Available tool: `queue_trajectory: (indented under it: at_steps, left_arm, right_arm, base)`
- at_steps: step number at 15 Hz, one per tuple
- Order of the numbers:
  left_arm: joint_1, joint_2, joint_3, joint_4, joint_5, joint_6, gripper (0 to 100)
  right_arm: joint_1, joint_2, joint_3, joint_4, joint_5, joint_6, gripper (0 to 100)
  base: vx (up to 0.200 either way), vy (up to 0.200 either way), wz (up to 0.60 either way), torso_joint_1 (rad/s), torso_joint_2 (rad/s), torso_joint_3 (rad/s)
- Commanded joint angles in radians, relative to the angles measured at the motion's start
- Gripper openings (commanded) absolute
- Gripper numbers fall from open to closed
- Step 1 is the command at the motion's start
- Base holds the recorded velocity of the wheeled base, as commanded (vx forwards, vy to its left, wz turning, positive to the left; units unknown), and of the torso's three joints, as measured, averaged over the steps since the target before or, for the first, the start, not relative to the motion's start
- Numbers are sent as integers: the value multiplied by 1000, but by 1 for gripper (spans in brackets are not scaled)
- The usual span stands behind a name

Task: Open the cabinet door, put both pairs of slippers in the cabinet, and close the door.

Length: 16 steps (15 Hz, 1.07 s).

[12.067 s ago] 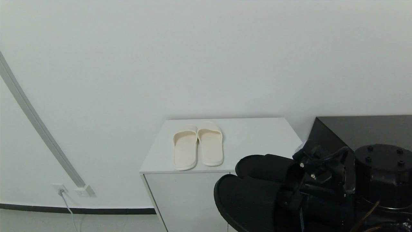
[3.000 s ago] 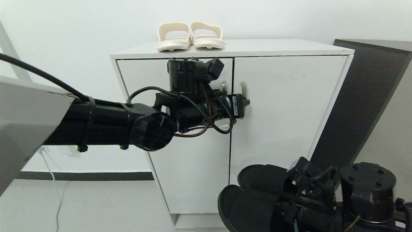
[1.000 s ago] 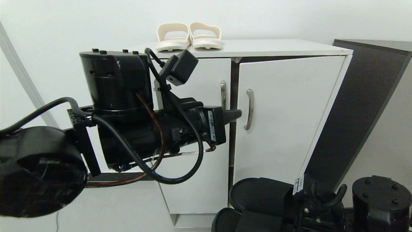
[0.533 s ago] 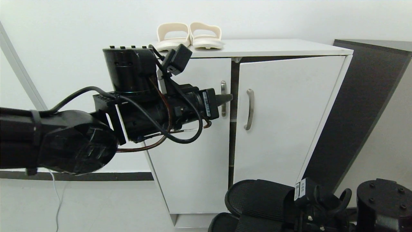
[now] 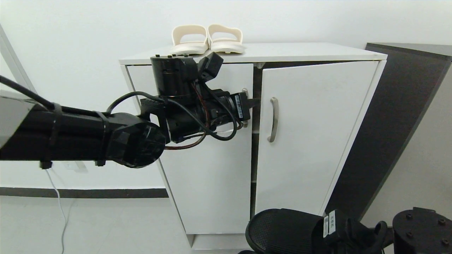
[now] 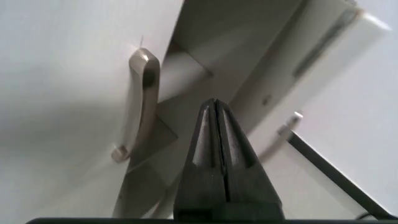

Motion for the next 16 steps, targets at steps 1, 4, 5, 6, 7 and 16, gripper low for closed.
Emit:
queue_trajectory:
  at_steps: [1,4,5,6,7,16]
  left_arm:
    - [0,43,-25,-2,-9,0,0]
    - [-1,70,-56,-7,-9,0,0]
    - [-1,80,-64,-10,-9,0,0]
    - [-1,86,-76,-10,-4,0,0]
    - [-3,95,-85,-10,2,-2,0]
    - [-191,70,41,-248,-4,8,0]
  right_arm:
    - [12,1,14,0,2,-10,0]
    - [13,6,20,0,2,-26,0]
    - [13,10,20,0,3,-26,0]
    - [13,13,20,0,3,-26,0]
    - [13,13,20,0,3,-26,0]
    - [67,13,43,0,3,-26,0]
  base:
    - [0,0,0,0,0,0]
    - [0,0,0,0,0,0]
    - [0,0,0,0,0,0]
    - [-200,0,0,7,7,2]
    - [-200,0,0,2,7,-2]
    - [-156,0,0,0,1,0]
